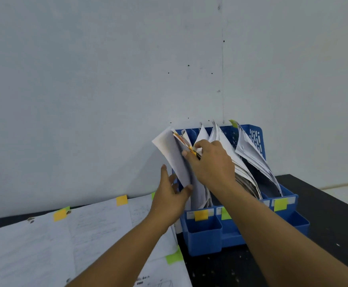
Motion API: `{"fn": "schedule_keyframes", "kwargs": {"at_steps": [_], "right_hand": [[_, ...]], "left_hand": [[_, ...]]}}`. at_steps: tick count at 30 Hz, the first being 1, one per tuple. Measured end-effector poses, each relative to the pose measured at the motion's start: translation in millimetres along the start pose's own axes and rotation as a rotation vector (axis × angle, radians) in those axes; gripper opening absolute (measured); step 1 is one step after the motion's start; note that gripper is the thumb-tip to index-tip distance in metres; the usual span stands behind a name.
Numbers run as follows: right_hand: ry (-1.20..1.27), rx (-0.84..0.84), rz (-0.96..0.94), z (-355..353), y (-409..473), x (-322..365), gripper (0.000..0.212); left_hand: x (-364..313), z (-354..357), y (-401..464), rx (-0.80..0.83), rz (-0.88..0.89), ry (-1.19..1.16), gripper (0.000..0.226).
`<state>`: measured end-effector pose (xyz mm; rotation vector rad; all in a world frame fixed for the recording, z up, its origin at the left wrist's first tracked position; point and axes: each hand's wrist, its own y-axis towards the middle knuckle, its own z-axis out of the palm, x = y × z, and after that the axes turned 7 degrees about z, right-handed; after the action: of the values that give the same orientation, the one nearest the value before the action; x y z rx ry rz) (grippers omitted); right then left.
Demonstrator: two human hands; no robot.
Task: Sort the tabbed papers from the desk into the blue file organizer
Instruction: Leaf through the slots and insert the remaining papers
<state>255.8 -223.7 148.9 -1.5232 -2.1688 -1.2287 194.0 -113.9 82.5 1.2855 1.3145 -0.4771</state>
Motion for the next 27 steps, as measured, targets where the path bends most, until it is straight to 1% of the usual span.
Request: {"fn": "schedule_keyframes", "kwargs": {"at_steps": [1, 3, 4, 6, 8, 9, 12, 14, 17, 19, 23, 25, 27], "right_hand": [[-0.003, -0.004, -0.014, 1.6, -4.6, 0.9, 0.049], [0.001, -0.020, -0.042, 5.5, -14.5, 2.7, 0.054], [0.005, -0.036, -0.056, 8.1, -19.9, 4.4, 0.057], [0.023, -0.084, -0.098, 13.8, -32.4, 8.1, 0.063], [0.065, -0.139, -0.179, 20.6, -46.8, 13.0, 0.060], [0.097, -0.153, -0.229, 25.7, -55.5, 17.0, 0.057], [0.177, -0.131, -0.352, 45.7, -86.4, 28.6, 0.046], [0.205, -0.044, -0.367, 62.5, -106.9, 33.2, 0.043], [0.200, 0.173, -0.313, 88.5, -132.2, 35.3, 0.043], [0.136, 0.316, -0.271, 102.2, -144.4, 31.6, 0.043], [-0.083, 0.583, -0.198, 119.8, -165.1, 25.0, 0.048], [-0.139, 0.646, -0.171, 124.3, -172.6, 21.5, 0.051], [-0.188, 0.656, -0.176, 127.0, -178.0, 18.1, 0.052]], "left_hand": [[-0.3, -7.7, -9.0, 0.019, -0.015, 0.008, 0.086], [6.2, -26.0, -25.6, 0.005, -0.044, 0.059, 0.089], [11.8, -37.7, -33.6, -0.015, -0.056, 0.112, 0.084], [22.3, -62.9, -51.8, -0.050, -0.064, 0.200, 0.064], [29.8, -86.6, -69.5, -0.079, -0.084, 0.285, 0.043], [33.2, -98.9, -78.3, -0.095, -0.103, 0.332, 0.036], [43.9, -130.8, -104.3, -0.153, -0.161, 0.437, 0.031], [52.1, -147.3, -118.8, -0.163, -0.179, 0.511, 0.031], [63.2, -165.8, -135.2, -0.164, -0.212, 0.594, 0.034], [70.2, -171.1, -144.3, -0.141, -0.223, 0.646, 0.037], [86.6, -175.4, -164.4, -0.061, -0.236, 0.730, 0.039], [92.7, -175.3, -171.4, -0.031, -0.228, 0.775, 0.041], [95.2, -174.7, -174.6, -0.017, -0.216, 0.811, 0.043]]}}
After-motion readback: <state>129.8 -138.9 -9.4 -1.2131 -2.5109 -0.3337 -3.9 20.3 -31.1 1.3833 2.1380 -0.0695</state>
